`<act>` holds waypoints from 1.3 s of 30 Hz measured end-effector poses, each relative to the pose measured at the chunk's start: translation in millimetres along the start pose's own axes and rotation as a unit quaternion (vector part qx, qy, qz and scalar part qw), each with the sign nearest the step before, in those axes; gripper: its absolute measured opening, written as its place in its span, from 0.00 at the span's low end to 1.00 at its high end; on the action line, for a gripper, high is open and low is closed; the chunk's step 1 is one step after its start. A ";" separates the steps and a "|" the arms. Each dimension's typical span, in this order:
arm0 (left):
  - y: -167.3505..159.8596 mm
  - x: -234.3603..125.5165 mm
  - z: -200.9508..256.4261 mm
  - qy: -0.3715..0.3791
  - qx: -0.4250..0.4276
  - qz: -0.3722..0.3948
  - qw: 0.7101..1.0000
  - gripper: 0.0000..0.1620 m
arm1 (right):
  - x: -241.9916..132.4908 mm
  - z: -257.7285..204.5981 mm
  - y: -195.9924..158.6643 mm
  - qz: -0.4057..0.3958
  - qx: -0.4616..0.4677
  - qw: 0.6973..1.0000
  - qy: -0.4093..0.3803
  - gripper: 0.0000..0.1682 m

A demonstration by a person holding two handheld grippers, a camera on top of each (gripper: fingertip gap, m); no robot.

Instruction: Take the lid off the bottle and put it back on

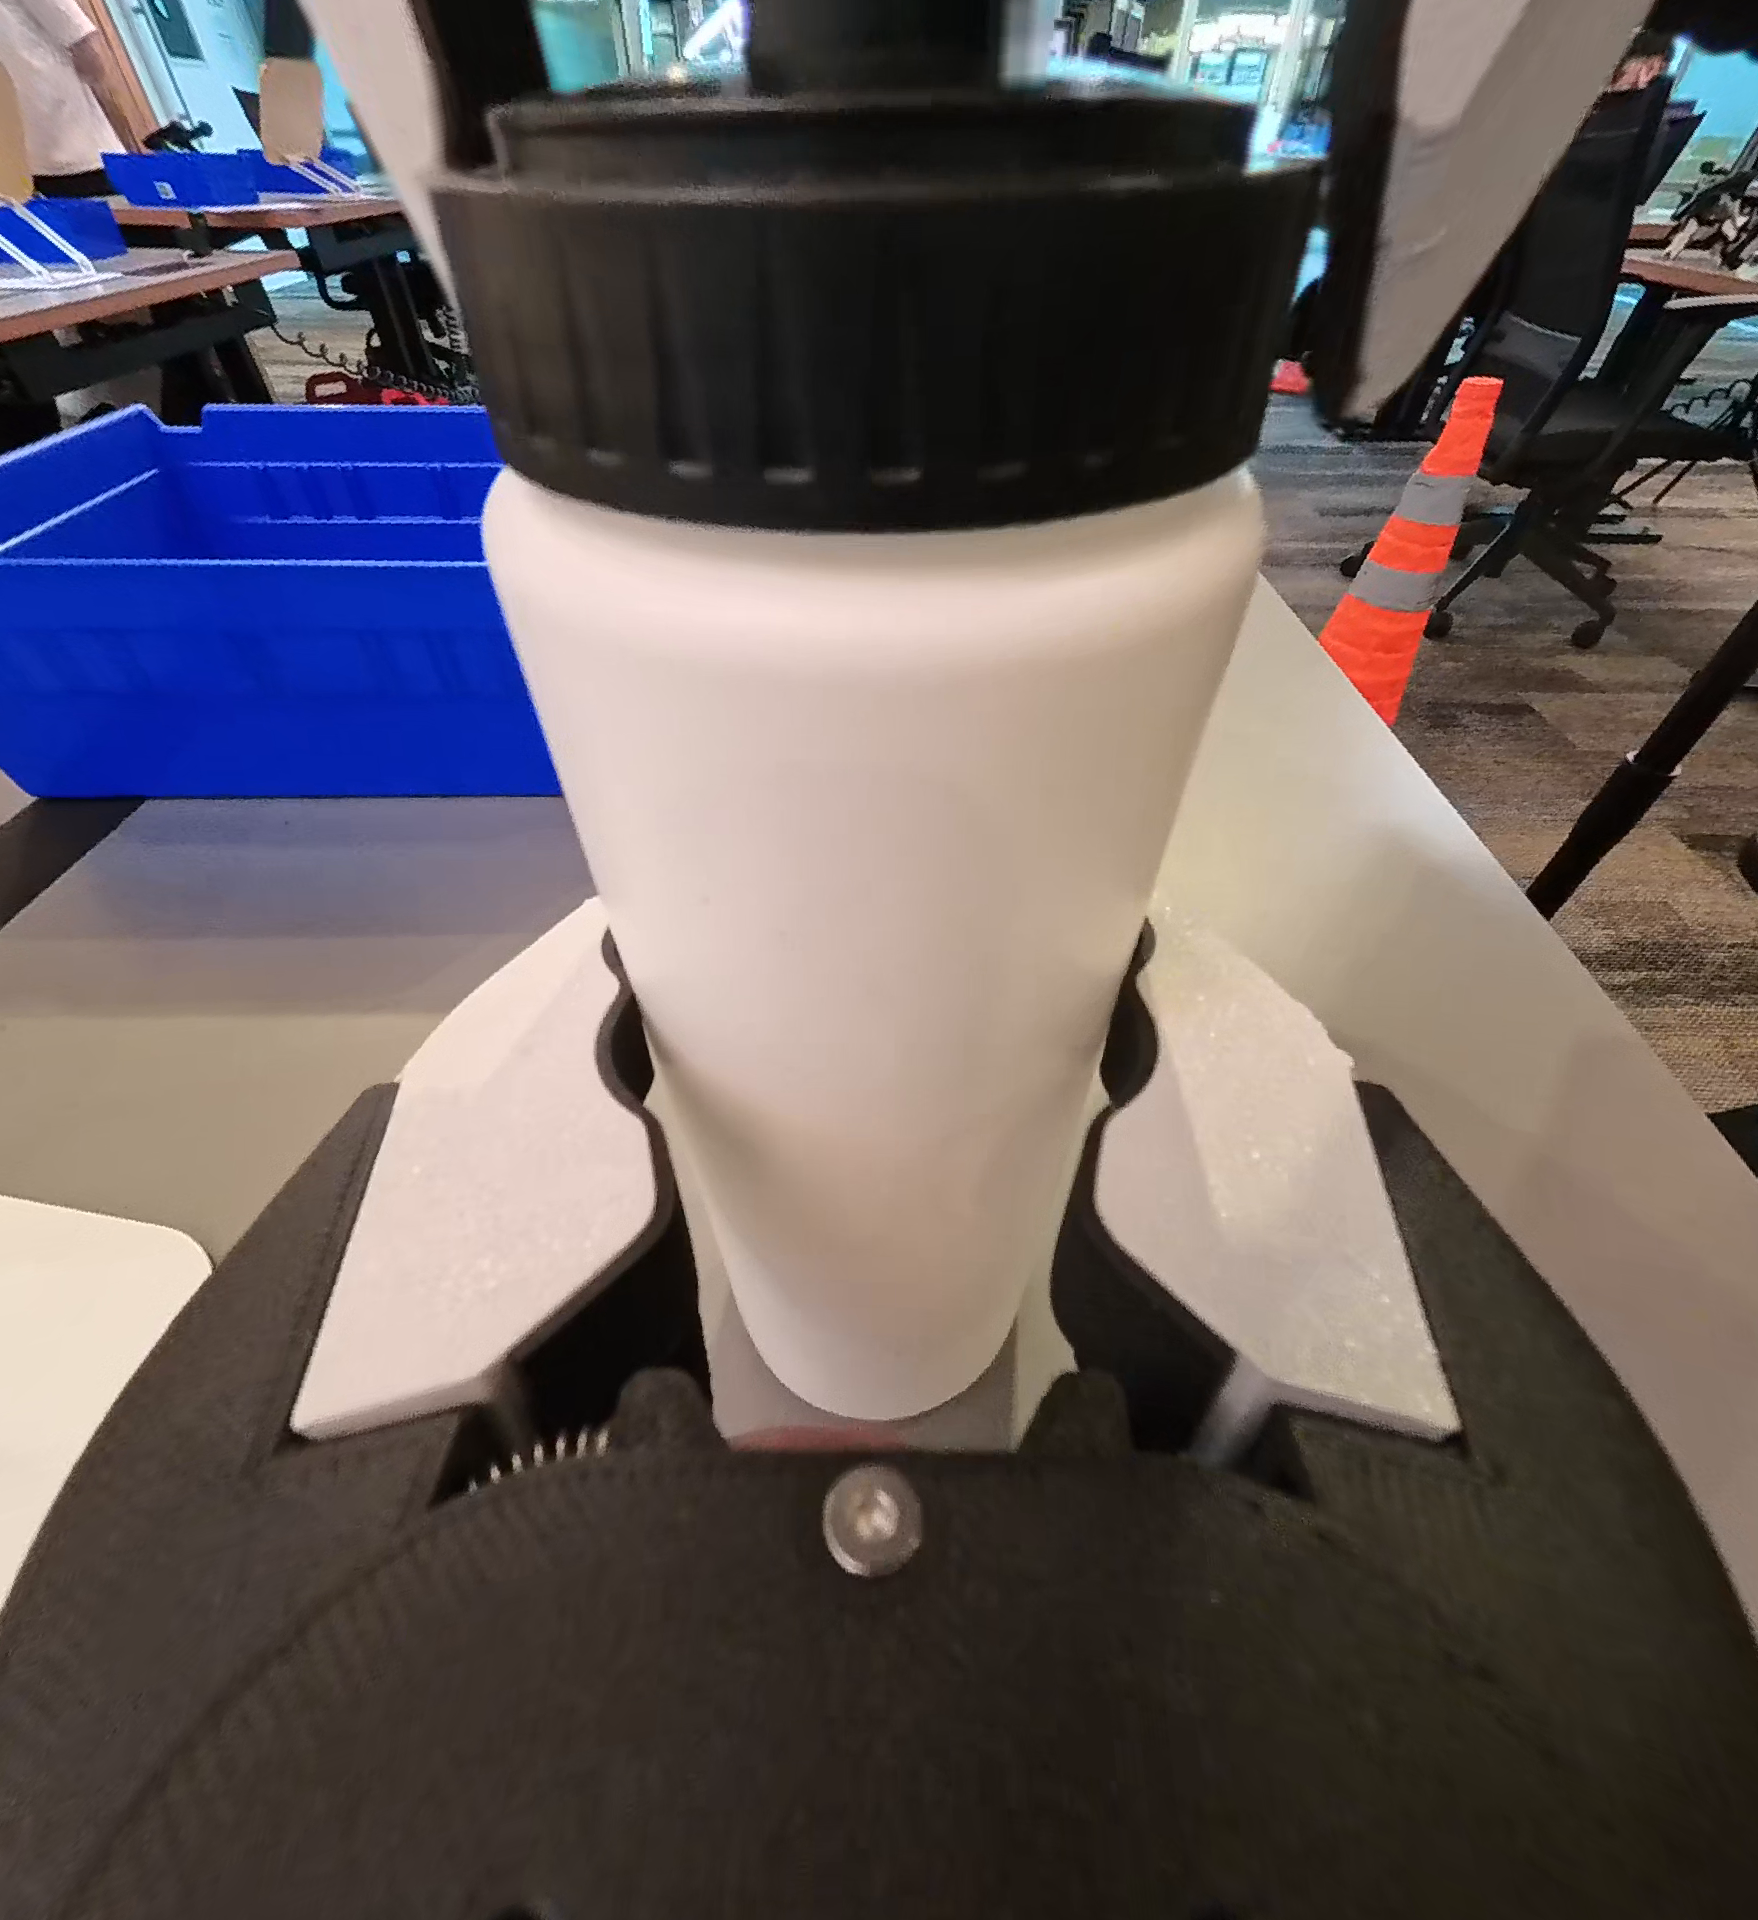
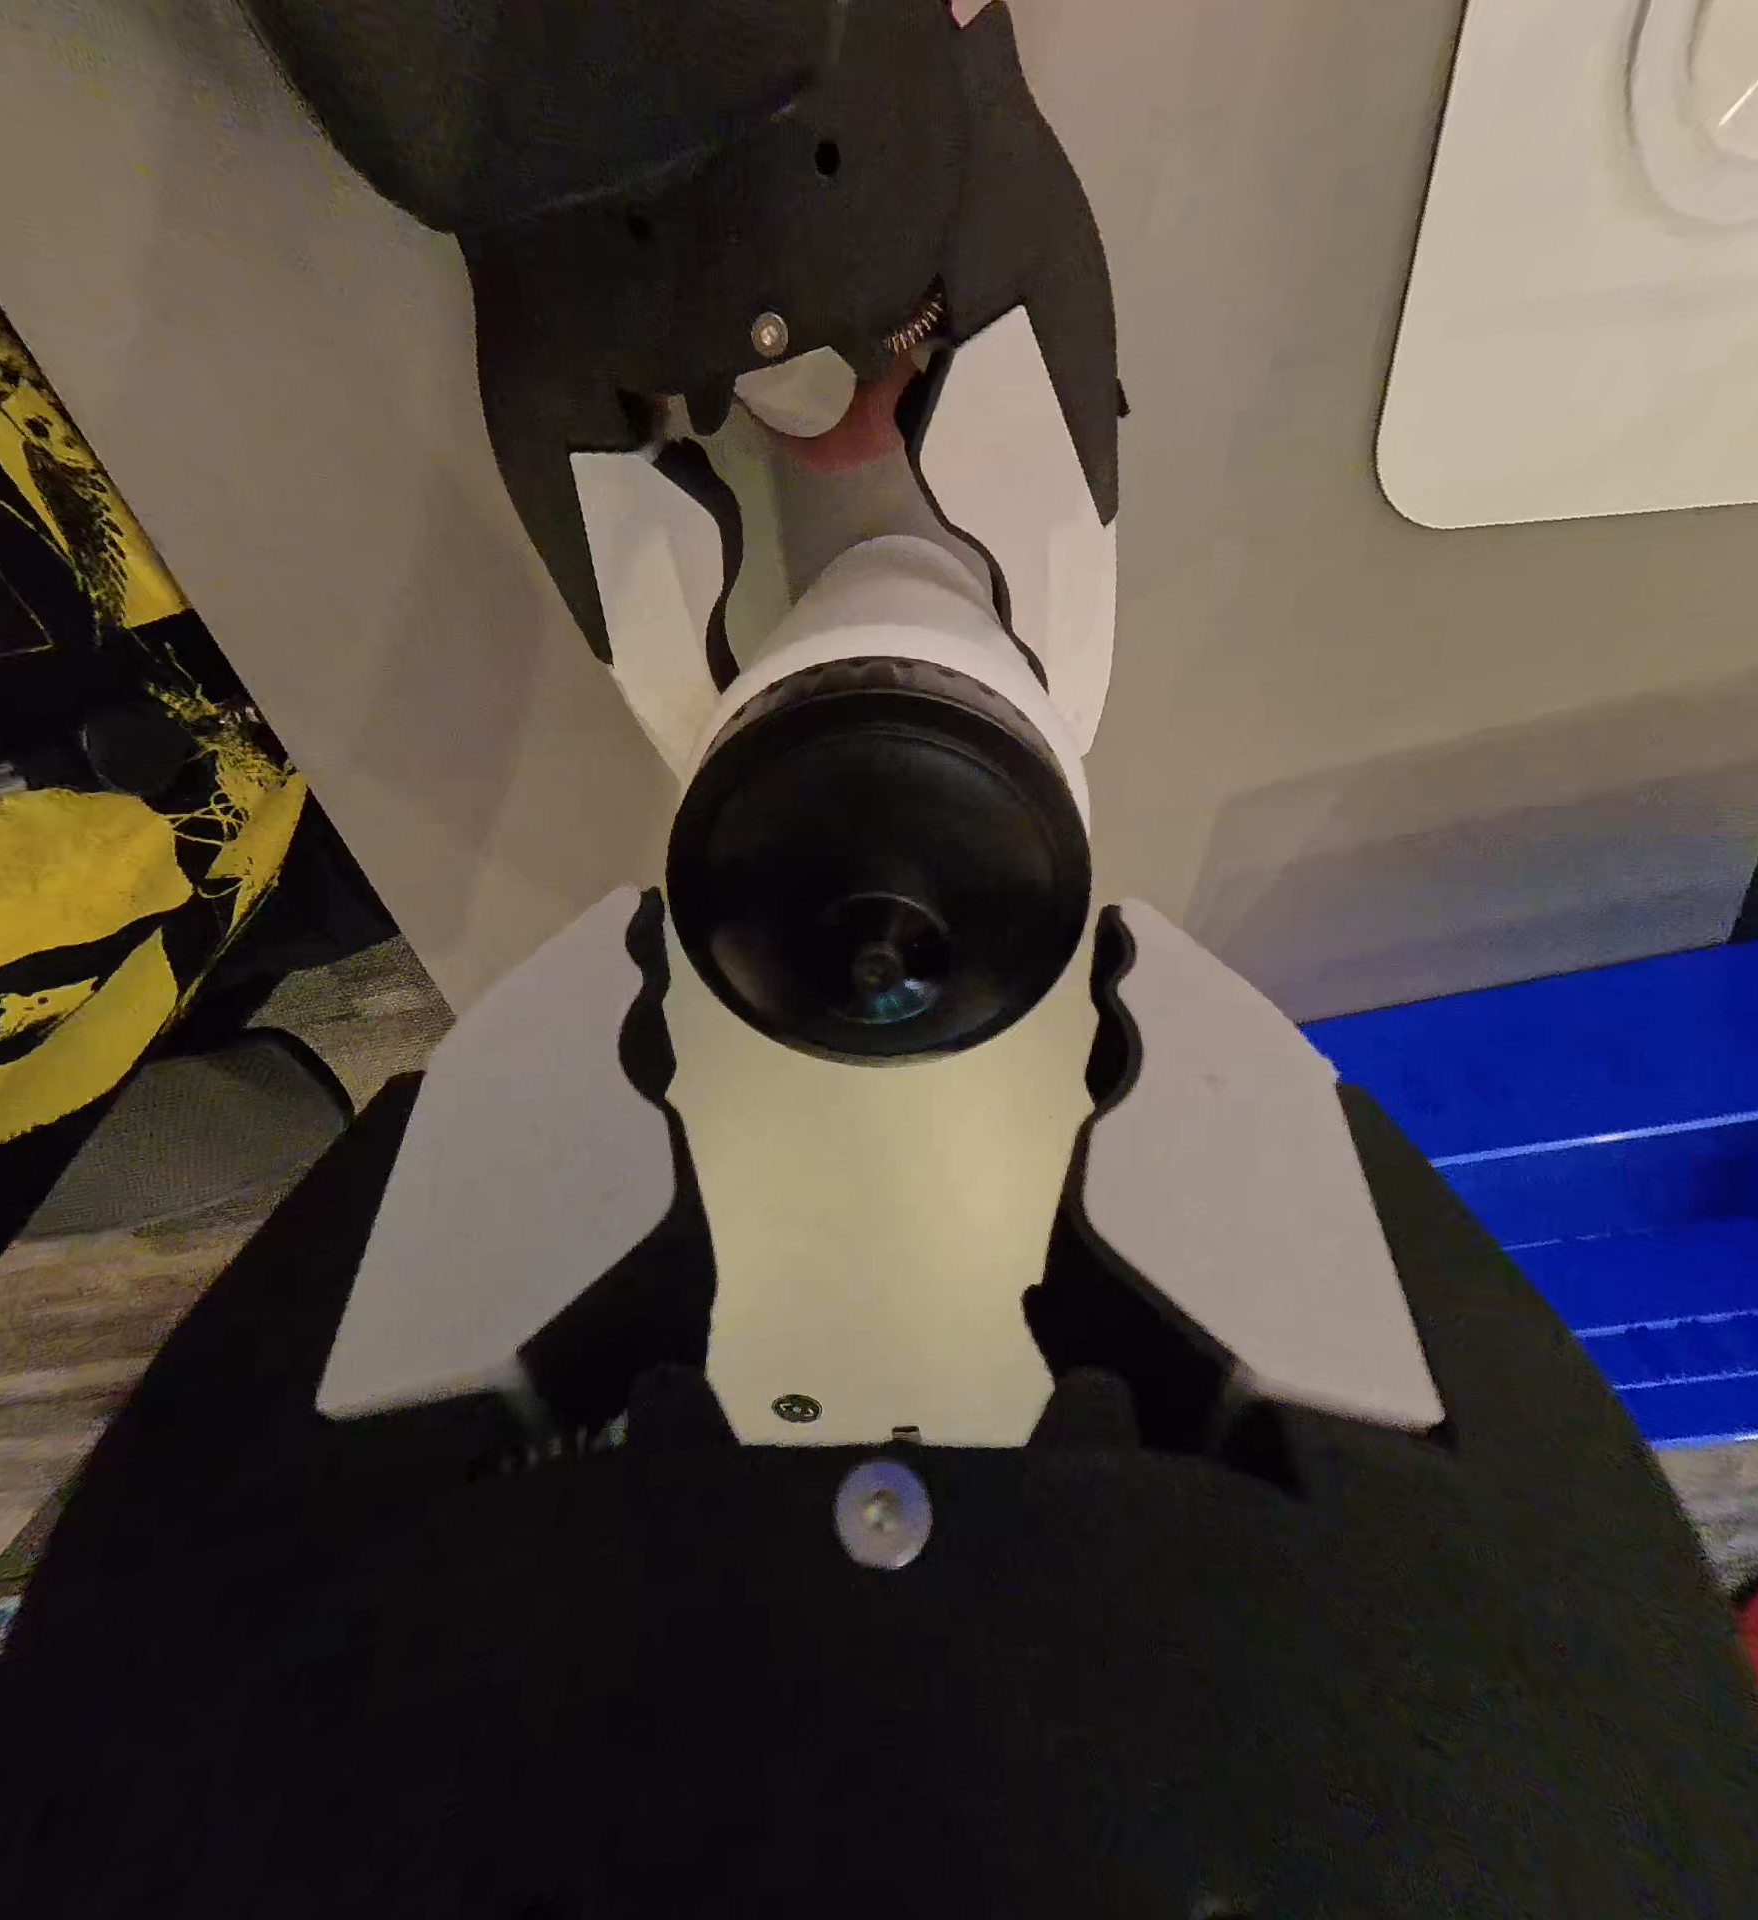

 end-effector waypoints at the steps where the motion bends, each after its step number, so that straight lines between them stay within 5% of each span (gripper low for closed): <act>1: -0.1 -0.2 -0.1 0.000 0.001 0.000 1.000 0.53 | -0.8 1.1 -0.4 0.001 -0.004 1.000 -0.002 0.50; 20: -0.1 -1.0 -1.2 0.002 0.001 -0.002 1.000 0.53 | 2.8 0.0 3.2 0.040 0.002 0.999 -0.001 0.44; 23: 0.0 0.0 1.0 -0.001 0.003 -0.002 1.000 0.53 | 2.8 -0.9 3.8 0.035 -0.060 0.998 -0.005 0.55; 28: 0.0 0.0 1.2 -0.003 0.004 -0.002 1.000 0.53 | -1.8 -1.3 2.4 -0.008 -0.112 0.994 -0.008 0.43; 39: 0.0 -0.6 -0.4 -0.003 -0.002 -0.002 1.000 0.53 | -1.2 -1.9 2.6 0.055 0.011 0.998 -0.002 0.43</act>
Point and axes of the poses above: each gripper's, where its closed fingertips meet, x out along the fingers, y out of its top, z = x × y across the jaws, the point moved 5 cm from there along -x, back along the fingers, and after that the axes turned 13 degrees about y, right-handed, at the moved point
